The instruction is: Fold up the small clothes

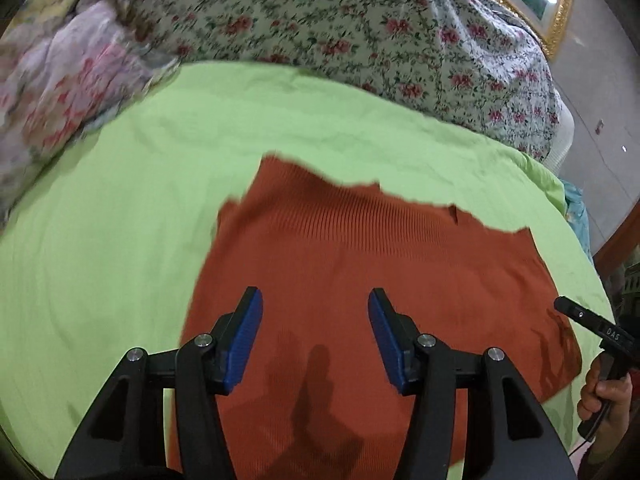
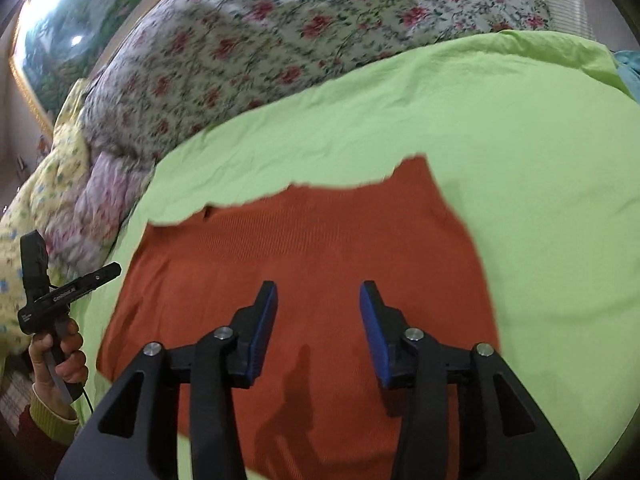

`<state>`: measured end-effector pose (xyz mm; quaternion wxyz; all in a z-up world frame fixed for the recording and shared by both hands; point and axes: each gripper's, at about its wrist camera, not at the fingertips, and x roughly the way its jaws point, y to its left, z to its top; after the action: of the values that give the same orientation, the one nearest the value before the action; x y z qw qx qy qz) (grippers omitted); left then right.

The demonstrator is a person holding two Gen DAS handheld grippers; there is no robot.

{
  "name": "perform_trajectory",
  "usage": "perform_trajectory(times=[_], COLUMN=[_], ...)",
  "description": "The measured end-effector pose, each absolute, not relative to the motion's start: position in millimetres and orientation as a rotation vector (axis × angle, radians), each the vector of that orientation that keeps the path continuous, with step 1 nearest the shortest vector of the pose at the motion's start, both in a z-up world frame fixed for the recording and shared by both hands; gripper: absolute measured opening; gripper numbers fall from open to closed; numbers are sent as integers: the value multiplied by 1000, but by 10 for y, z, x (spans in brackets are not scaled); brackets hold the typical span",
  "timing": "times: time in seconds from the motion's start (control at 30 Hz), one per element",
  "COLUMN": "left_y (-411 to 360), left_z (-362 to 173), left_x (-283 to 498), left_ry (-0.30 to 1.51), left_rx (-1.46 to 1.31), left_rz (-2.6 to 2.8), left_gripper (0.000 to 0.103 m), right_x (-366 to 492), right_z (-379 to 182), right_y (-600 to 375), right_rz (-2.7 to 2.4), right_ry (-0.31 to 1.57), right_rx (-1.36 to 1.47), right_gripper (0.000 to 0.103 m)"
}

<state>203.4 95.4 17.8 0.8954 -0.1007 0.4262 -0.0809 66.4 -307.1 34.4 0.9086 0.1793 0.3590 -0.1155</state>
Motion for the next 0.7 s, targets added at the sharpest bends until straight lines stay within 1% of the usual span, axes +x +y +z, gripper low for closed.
perform_trajectory(times=[0.2,0.27,0.43,0.6,0.7], left_y=[1113,1133,1241,1310,1378], left_z=[12,-52,-228,-299,-268], left_x=[1569,1422,1148,953,804], left_ry=[912,920,944,959,955], left_rx=[-292,-286,-270,-236,-283], left_rz=[-178,-177,-181,-141,-137], left_gripper=[55,56,56,56,58], right_x=[383,278,-43,-367,-479], right_z=[214,174,5,-20,-8], right_y=[-2874,-2854,-2946,-3020,-3030], right_rz=[-221,-215,-255,-301,-326], right_ry=[766,763,747,727,725], right_rx=[385,402,473,492,494], right_gripper=[45,47,47,47,47])
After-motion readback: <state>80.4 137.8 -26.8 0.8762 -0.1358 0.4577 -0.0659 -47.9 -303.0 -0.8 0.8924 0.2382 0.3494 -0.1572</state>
